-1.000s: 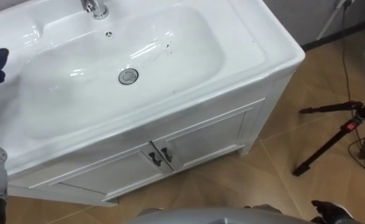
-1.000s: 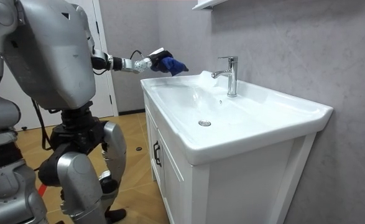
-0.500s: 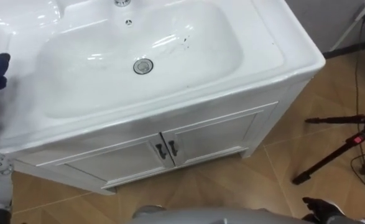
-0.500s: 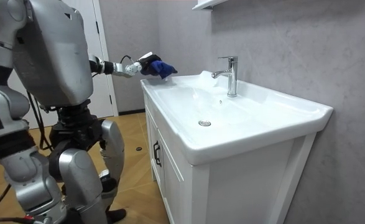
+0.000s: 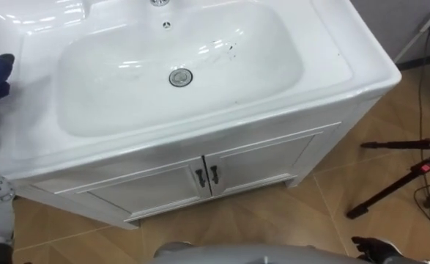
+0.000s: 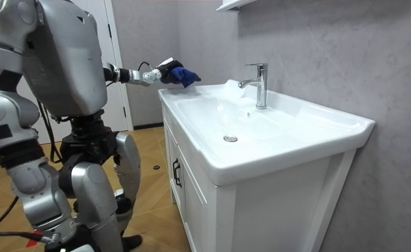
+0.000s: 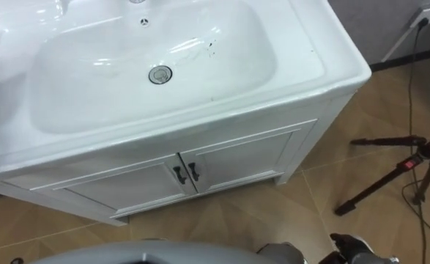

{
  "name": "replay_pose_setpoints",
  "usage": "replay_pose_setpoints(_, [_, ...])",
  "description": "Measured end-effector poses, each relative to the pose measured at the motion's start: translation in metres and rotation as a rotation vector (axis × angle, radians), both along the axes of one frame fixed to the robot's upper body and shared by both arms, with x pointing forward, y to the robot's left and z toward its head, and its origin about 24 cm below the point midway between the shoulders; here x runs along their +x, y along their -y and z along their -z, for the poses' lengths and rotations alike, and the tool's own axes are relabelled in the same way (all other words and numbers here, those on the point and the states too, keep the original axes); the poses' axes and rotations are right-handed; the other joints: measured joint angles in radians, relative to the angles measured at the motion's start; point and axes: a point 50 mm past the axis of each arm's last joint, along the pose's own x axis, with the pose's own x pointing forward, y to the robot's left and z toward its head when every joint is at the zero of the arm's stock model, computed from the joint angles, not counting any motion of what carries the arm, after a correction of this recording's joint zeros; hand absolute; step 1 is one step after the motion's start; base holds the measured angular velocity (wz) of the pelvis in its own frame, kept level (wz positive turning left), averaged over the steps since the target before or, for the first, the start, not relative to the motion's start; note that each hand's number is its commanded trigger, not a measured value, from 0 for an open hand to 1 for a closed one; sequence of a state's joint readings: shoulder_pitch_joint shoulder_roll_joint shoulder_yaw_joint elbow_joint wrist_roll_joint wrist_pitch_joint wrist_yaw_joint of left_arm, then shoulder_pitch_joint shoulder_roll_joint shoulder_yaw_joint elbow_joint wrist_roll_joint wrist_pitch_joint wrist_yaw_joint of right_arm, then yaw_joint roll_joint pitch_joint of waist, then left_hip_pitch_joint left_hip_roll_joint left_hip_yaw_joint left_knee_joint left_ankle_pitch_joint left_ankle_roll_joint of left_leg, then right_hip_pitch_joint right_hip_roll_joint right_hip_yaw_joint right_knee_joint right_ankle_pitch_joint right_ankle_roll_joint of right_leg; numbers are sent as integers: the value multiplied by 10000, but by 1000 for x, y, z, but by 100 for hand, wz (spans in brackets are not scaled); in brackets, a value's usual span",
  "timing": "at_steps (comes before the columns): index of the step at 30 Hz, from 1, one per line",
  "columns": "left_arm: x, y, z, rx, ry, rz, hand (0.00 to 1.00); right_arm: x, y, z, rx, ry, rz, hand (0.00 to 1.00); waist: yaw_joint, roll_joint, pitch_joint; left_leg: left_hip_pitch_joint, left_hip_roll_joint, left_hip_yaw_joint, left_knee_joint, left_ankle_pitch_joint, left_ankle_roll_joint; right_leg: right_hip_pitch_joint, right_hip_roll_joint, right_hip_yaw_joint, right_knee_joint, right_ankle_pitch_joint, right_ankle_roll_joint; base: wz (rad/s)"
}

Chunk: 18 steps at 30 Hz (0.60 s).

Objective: Wipe basin

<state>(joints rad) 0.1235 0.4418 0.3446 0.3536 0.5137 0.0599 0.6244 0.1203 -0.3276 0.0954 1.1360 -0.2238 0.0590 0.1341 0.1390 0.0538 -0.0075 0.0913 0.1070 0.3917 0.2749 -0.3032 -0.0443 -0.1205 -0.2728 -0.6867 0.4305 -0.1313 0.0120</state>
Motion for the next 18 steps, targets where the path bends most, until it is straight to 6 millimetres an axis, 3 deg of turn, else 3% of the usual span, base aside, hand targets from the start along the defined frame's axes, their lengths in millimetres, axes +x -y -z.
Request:
replay_pose_setpoints(3, [1, 2, 2, -20, -58, 82, 100, 2, 0, 0, -9, 53, 5, 0, -48, -19, 15, -13, 17, 0, -7, 2, -5, 0, 7, -23, 4, -2, 3, 0])
replay_pose_setpoints(7, [2, 4, 2, 40, -144, 163, 100, 6, 0, -1, 8, 120, 38, 0, -165, -57, 105, -14, 16, 15, -19, 2, -7, -6, 1, -19, 1, -2, 3, 0])
replay_pose_setpoints(13, [2, 4, 3, 108, -294, 260, 100, 5, -2, 0, 264, 100, 190, 0, -248, -246, 51, -33, 18, 21, -9, 1, -8, -3, -2, -6, -23, 0, 3, 0])
replay_pose_setpoints(18, [3, 6, 5, 13, -480, 401, 100, 5, -2, 0, 273, 98, 198, 0, -252, -239, 46, -33, 29, 21, -17, -1, -10, -4, 5, 4, -13, 5, -3, 0])
